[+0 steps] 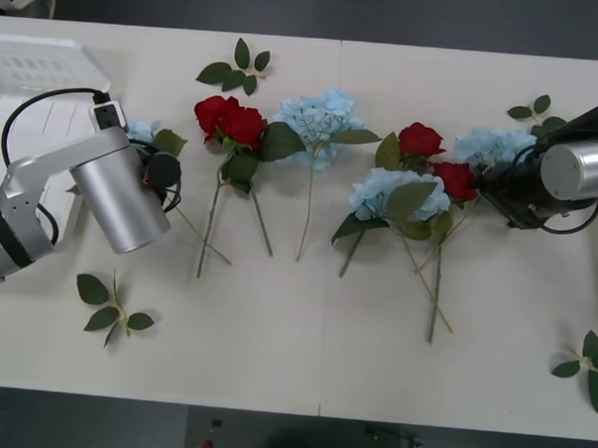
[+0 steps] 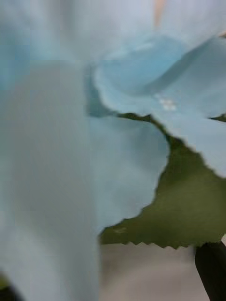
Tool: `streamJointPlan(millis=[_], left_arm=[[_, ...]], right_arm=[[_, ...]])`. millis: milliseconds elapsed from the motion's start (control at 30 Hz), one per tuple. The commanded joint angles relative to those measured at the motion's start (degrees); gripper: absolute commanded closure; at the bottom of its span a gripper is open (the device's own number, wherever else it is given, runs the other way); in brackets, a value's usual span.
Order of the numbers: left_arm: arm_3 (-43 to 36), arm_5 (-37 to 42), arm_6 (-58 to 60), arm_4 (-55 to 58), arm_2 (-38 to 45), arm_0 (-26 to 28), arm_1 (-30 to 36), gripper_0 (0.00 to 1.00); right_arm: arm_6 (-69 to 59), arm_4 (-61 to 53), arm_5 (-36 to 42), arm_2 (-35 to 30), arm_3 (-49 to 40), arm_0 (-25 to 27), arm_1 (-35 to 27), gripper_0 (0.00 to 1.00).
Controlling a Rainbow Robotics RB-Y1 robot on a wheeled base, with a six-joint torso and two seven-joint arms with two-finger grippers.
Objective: Put the red flowers into the right box and the blue flowers into the left box
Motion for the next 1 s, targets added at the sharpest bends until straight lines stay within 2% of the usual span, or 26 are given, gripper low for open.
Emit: streamJointPlan(millis=[33,67,100,467,500,533,567,600,633,800,900,1000], left_arm=[[1.7,-0.8,-1.1,-1.0,0.7,-1.3,-0.9,0.0],[2.4,-1.3,-1.2,-1.1,0.8,-1.3,-0.9,0.0],[3.0,-1.8,-1.1,-1.1,0.8,-1.3,-0.9,0.0],[15.4,-9.7,-1.2,-7.9,0.8,-1.3,-5.0,0.0],[16.5,-10.6,-1.3,-8.7,0.8,-1.3,-5.3,0.12],[17.1,-11.2,-1.4,-9.0,0.8,-1.3,-5.6,0.29],[17.5,-11.8,-1.6,-9.0,0.8,-1.3,-5.6,0.64],[17.5,-11.9,-1.8,-9.0,0.7,-1.3,-5.6,0.84],[17.4,-11.8,-2.1,-8.9,0.8,-1.3,-5.6,0.99],[15.6,-11.7,-4.5,-7.7,0.8,-1.2,-5.5,1.0],[9.6,-10.8,-4.8,-4.7,0.8,-1.1,-3.7,1.0],[-1.6,-6.9,-5.2,0.3,2.6,-1.1,0.4,1.0]], right_arm=[[-1.3,1.5,-0.3,0.9,0.3,-2.5,0.5,0.06],[-1.5,2.0,-0.3,1.1,0.3,-2.7,0.6,0.6],[-1.6,2.2,-0.3,1.2,0.3,-2.7,0.8,1.0],[-1.1,2.3,-0.3,1.3,0.2,-2.9,1.2,1.0],[-1.0,2.3,-0.3,1.2,0.3,-3.0,1.2,1.0],[-1.0,2.2,-0.5,1.3,0.3,-2.9,1.2,1.0],[-0.9,2.1,-0.6,1.3,0.3,-3.0,1.2,1.0],[-0.9,1.9,-0.6,1.2,0.3,-3.0,1.2,1.0],[-0.6,1.8,-0.7,1.3,0.2,-3.0,1.2,1.0],[0.4,-1.8,-1.0,0.6,-0.5,-3.0,-0.2,1.0],[2.7,-6.8,-1.0,-0.5,-1.2,-3.0,-2.1,1.0],[8.1,-12.6,-1.0,-0.6,-1.5,-2.9,-4.9,1.0]])
